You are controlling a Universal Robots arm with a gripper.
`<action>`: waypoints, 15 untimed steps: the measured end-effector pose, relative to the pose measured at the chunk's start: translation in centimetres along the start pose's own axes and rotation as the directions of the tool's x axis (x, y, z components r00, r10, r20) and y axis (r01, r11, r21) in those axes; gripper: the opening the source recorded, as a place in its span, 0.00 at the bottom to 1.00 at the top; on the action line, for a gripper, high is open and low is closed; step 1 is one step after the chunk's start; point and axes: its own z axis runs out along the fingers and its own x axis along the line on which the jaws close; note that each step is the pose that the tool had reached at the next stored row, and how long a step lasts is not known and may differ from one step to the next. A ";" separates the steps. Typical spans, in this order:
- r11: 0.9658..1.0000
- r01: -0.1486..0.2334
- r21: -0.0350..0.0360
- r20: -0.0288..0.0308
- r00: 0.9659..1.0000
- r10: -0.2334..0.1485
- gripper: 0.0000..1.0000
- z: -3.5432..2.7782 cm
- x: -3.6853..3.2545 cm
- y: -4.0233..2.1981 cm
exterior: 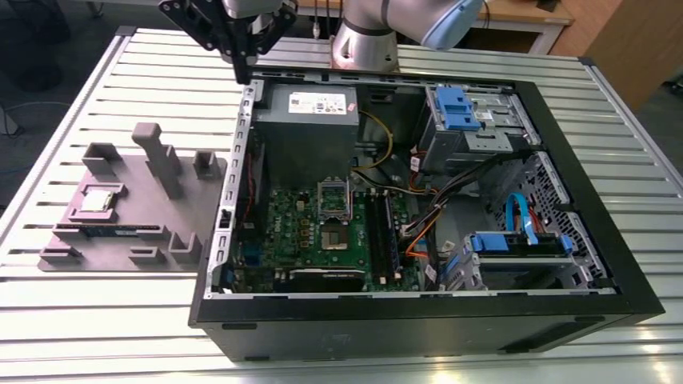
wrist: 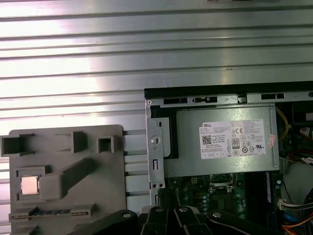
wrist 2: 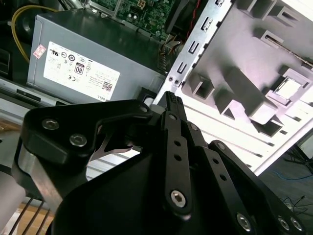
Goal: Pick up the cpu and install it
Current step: 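Reach for the cpu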
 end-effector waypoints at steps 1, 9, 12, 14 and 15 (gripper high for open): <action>1.000 0.000 0.000 0.000 1.000 0.000 0.11 0.00 0.06 0.00; 1.000 0.000 0.000 0.000 1.000 0.000 0.11 -0.01 0.54 -0.04; 1.000 0.000 0.000 0.000 1.000 0.000 0.11 -0.02 0.71 -0.05; 1.000 0.000 0.000 0.000 1.000 0.000 0.11 -0.02 0.81 -0.06; 1.000 0.000 0.000 0.000 1.000 0.000 0.11 -0.03 0.86 -0.06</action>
